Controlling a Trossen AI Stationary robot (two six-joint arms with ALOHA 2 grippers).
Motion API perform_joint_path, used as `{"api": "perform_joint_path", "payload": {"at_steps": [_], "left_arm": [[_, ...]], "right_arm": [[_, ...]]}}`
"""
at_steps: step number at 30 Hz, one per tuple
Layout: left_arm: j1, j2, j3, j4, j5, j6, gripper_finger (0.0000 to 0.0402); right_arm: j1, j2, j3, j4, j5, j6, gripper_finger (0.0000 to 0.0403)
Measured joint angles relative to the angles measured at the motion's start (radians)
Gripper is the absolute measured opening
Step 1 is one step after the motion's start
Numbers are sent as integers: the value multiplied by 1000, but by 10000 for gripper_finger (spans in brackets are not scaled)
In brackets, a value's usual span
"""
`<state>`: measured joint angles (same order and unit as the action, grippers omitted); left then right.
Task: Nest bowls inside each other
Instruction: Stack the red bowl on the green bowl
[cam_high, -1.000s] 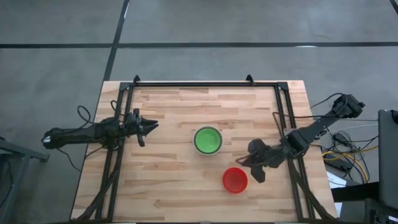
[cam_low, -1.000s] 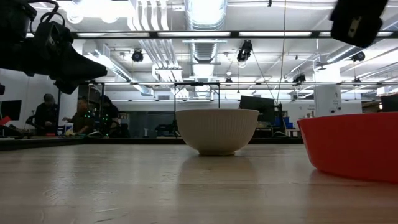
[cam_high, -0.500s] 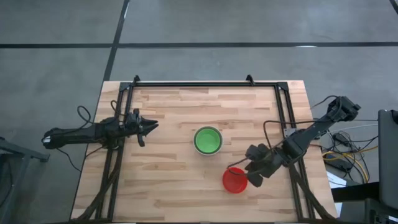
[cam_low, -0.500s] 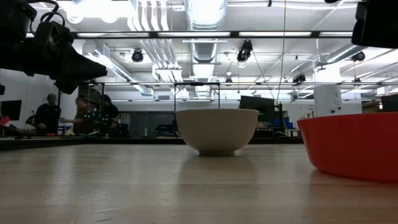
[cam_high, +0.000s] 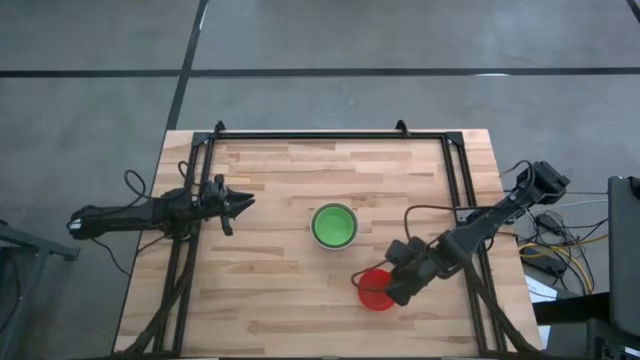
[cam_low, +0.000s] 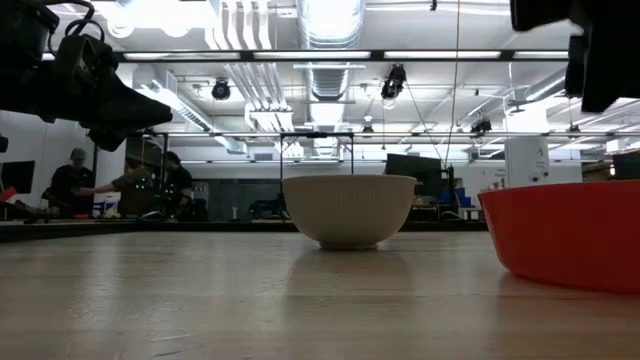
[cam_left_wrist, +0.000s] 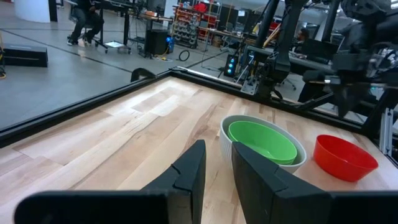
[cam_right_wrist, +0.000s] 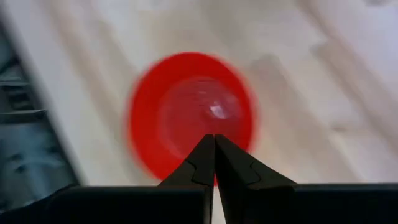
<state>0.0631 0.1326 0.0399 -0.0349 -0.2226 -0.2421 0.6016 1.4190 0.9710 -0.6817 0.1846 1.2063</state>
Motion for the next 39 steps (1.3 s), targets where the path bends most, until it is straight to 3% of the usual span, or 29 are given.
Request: {"api": "perform_joint_path", "payload": {"at_steps": [12, 39], "left_arm": [[0, 0, 0, 0, 0, 0, 83], [0, 0, 0, 0, 0, 0, 83]], "right_arm": [[-11, -15, 39, -130, 9, -29, 8], [-11, -15, 39, -122, 54, -3, 8]]}}
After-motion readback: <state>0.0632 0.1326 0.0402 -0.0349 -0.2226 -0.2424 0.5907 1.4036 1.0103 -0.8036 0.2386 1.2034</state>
